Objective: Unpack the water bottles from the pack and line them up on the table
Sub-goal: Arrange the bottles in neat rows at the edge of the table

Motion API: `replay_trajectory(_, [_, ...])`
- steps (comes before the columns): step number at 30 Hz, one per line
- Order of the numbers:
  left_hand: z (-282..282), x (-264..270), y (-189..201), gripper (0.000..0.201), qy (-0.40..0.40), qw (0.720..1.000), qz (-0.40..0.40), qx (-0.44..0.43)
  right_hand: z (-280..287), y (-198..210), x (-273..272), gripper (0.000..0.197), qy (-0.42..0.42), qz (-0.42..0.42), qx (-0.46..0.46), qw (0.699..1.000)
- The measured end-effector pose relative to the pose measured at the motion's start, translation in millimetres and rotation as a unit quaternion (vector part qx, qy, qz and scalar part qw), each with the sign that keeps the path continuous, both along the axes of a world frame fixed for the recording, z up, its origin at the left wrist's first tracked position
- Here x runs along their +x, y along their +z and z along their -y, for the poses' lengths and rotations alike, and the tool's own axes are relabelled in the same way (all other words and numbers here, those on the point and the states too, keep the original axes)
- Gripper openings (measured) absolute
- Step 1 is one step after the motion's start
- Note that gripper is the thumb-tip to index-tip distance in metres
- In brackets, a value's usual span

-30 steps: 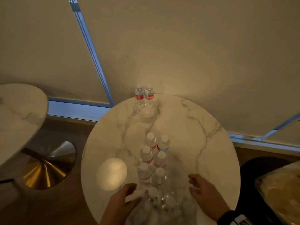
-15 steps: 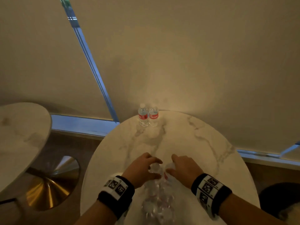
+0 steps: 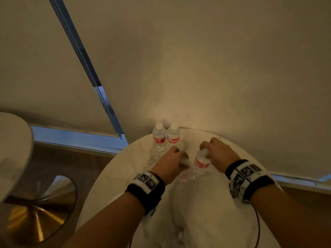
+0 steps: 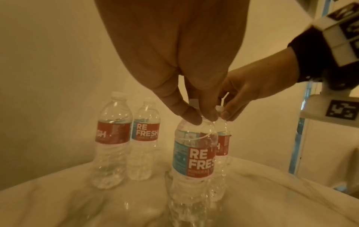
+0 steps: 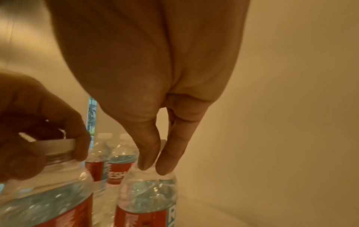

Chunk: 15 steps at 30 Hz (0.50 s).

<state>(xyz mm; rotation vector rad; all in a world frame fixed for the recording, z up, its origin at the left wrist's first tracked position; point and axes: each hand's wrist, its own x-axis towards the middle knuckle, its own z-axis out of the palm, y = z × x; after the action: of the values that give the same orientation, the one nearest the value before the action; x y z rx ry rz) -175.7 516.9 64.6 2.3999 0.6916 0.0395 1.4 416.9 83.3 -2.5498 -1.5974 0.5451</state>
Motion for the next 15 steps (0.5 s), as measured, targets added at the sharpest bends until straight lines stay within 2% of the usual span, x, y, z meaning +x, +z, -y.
replay_trajectory(7, [-59, 95, -3, 0.034, 0.031, 0.998, -0.012, 0.058, -61, 2, 56, 0.04, 0.045, 0.026, 0.003, 0.999])
replay_trajectory(15, [-71, 120, -5, 0.034, 0.061, 0.99, -0.051, 0.117, -73, -7, 75, 0.039, 0.067, 0.036, 0.029, 0.997])
